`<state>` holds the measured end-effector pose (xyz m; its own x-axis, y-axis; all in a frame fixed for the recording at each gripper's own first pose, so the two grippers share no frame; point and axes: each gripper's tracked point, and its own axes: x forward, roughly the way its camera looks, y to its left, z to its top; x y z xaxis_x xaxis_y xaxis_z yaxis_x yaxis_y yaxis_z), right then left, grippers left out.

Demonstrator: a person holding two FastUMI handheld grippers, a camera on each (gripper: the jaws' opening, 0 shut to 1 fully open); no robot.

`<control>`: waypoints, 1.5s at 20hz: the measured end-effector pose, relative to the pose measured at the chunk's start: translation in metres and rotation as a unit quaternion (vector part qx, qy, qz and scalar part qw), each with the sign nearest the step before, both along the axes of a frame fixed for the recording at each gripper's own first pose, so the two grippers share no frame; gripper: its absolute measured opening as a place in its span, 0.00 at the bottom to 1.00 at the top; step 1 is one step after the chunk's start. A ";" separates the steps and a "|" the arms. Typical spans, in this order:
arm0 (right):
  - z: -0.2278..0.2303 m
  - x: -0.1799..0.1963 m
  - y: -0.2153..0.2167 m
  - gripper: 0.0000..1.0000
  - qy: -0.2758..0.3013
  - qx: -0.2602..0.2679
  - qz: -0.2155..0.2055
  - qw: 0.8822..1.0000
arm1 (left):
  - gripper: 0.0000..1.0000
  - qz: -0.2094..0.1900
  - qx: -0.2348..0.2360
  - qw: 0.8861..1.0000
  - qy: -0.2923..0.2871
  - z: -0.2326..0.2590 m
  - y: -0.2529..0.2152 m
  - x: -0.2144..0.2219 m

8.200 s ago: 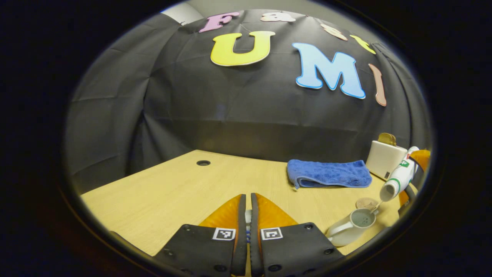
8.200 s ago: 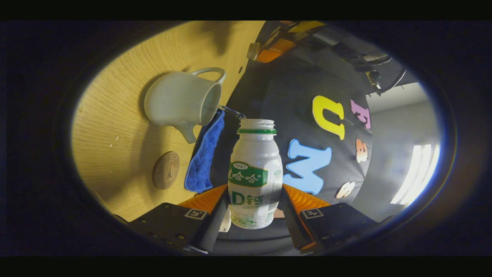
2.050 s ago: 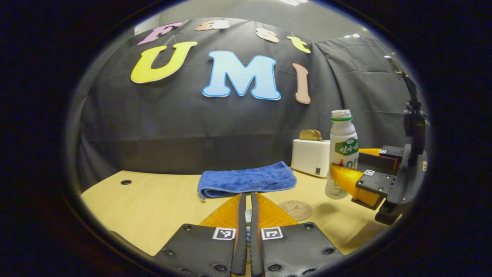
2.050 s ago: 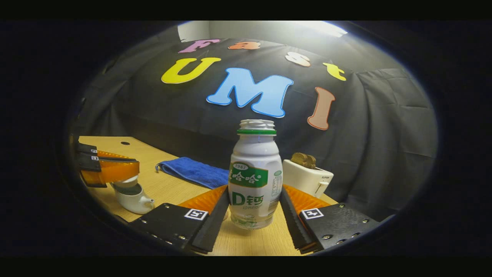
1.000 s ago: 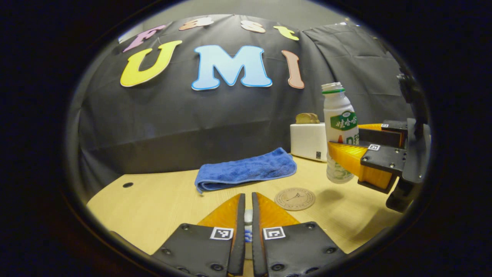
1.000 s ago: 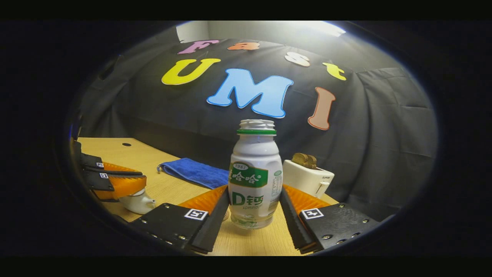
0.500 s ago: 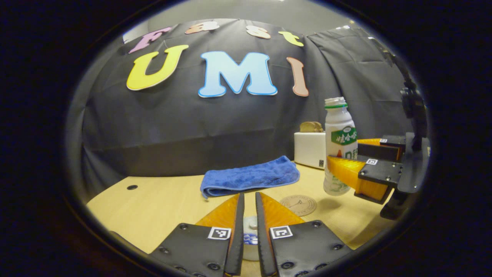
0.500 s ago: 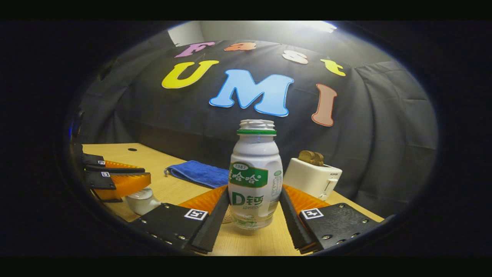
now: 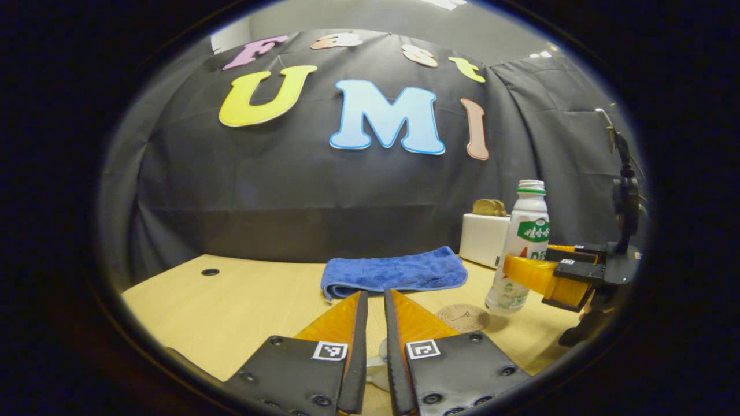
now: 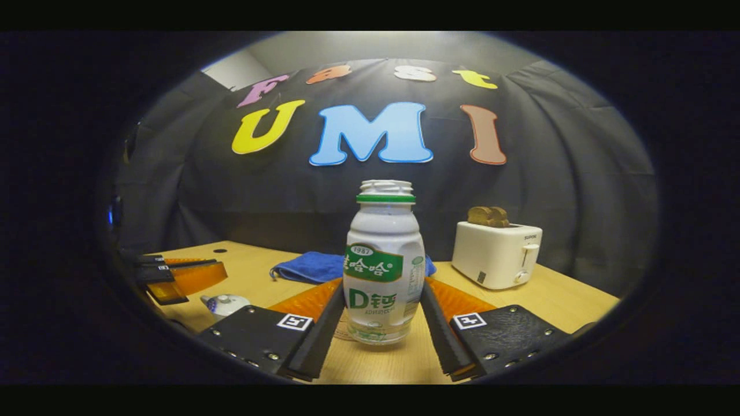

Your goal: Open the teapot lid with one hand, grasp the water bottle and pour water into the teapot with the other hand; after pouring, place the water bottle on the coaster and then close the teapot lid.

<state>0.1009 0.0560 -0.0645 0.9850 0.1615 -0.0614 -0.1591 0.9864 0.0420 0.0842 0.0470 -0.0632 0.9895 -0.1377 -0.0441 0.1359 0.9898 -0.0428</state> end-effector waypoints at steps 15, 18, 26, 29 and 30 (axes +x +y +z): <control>-0.024 0.035 0.037 0.74 0.022 -0.021 0.044 0.999 | 0.23 0.010 0.007 1.000 0.010 -0.008 0.005 0.004; -0.033 0.038 0.039 0.73 0.040 -0.017 0.043 0.998 | 0.23 0.011 0.007 1.000 0.012 -0.009 0.006 0.004; -0.038 0.040 0.040 0.75 0.047 -0.028 0.053 0.997 | 0.23 0.012 0.009 1.000 0.018 -0.014 0.005 0.005; -0.040 0.040 0.040 0.75 0.048 -0.032 0.047 0.997 | 0.23 0.013 0.008 1.000 0.017 -0.014 0.005 0.005; -0.040 0.040 0.038 0.75 0.048 -0.038 0.045 0.997 | 0.23 0.013 0.008 1.000 0.016 -0.013 0.006 0.005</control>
